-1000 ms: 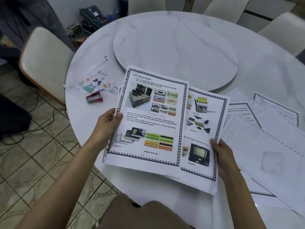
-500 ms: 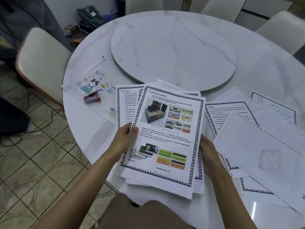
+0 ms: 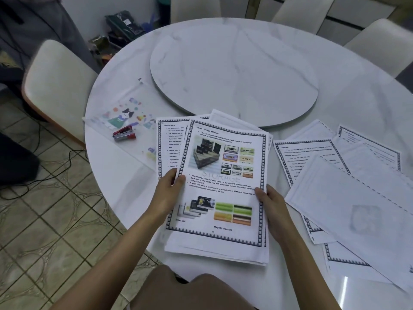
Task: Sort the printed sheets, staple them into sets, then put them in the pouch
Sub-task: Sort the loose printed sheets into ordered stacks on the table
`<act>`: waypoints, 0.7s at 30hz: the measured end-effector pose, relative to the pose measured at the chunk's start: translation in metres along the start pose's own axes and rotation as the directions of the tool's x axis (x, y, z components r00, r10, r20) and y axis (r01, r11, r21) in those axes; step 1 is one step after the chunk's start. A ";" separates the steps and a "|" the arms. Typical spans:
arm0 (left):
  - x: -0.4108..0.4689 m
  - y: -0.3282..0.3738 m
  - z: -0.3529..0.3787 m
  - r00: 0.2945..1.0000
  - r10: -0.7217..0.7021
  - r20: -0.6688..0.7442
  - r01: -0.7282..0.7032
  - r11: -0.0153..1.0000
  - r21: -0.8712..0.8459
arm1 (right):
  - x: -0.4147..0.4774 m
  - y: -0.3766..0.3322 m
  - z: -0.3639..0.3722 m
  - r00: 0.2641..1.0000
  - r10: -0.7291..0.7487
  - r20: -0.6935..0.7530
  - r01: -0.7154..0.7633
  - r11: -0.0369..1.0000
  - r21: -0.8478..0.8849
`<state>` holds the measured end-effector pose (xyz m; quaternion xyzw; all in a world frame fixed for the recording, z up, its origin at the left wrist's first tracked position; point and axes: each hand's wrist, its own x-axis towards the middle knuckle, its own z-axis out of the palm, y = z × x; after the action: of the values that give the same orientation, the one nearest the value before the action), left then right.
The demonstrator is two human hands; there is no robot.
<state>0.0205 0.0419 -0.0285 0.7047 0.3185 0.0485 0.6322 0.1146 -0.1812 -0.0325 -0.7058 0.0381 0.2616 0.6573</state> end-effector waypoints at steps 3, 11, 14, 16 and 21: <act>0.000 0.002 0.001 1.000 -0.009 0.006 0.009 1.000 -0.013 | 0.000 0.004 -0.002 1.000 -0.012 -0.008 0.011 1.000 -0.008; 0.001 0.001 0.002 1.000 -0.022 -0.019 0.021 0.999 -0.045 | 0.003 0.012 -0.016 0.997 -0.052 -0.056 0.053 0.998 0.014; 0.002 0.000 -0.002 0.998 -0.022 -0.053 0.017 0.996 -0.092 | 0.006 0.011 -0.033 0.989 -0.056 -0.136 0.062 0.997 0.041; 0.004 -0.001 -0.006 0.995 -0.012 -0.104 0.004 0.997 -0.072 | 0.012 0.013 -0.050 0.972 -0.062 -0.226 0.072 0.997 0.037; 0.012 -0.001 -0.012 0.982 -0.010 -0.191 0.000 0.999 -0.051 | 0.017 0.017 -0.089 0.892 0.005 -0.451 0.059 0.990 0.129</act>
<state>0.0241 0.0586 -0.0310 0.6798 0.3782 0.1225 0.6163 0.1512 -0.2628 -0.0553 -0.7001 0.1976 0.0787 0.6817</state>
